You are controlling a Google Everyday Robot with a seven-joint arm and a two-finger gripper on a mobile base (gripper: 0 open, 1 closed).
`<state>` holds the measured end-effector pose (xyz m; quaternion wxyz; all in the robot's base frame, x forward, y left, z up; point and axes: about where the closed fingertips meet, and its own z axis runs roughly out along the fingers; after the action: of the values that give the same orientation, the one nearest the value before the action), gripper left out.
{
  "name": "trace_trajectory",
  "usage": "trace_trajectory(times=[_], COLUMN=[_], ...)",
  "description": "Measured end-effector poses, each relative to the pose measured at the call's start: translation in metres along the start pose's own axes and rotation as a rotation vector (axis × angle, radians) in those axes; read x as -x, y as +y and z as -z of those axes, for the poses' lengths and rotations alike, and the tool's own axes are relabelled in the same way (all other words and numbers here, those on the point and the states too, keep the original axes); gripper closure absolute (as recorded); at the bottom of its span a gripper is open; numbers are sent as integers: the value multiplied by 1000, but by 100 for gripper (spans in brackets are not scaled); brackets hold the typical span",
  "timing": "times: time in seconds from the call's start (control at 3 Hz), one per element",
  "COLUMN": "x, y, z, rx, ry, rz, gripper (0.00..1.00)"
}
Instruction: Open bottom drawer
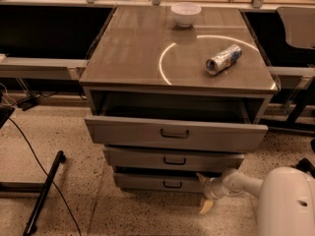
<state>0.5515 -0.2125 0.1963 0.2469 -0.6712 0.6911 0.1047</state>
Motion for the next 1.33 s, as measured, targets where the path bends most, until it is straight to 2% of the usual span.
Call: trace_trajectory(times=[0.33,1.0,1.33], x=[-12,-33,-29], y=[-18,-24,-10], z=[-10,-23,-21], rx=[-24,-28,-18], ry=[28,62,68], rz=[-30,-82,-76], gripper=[0,37,42])
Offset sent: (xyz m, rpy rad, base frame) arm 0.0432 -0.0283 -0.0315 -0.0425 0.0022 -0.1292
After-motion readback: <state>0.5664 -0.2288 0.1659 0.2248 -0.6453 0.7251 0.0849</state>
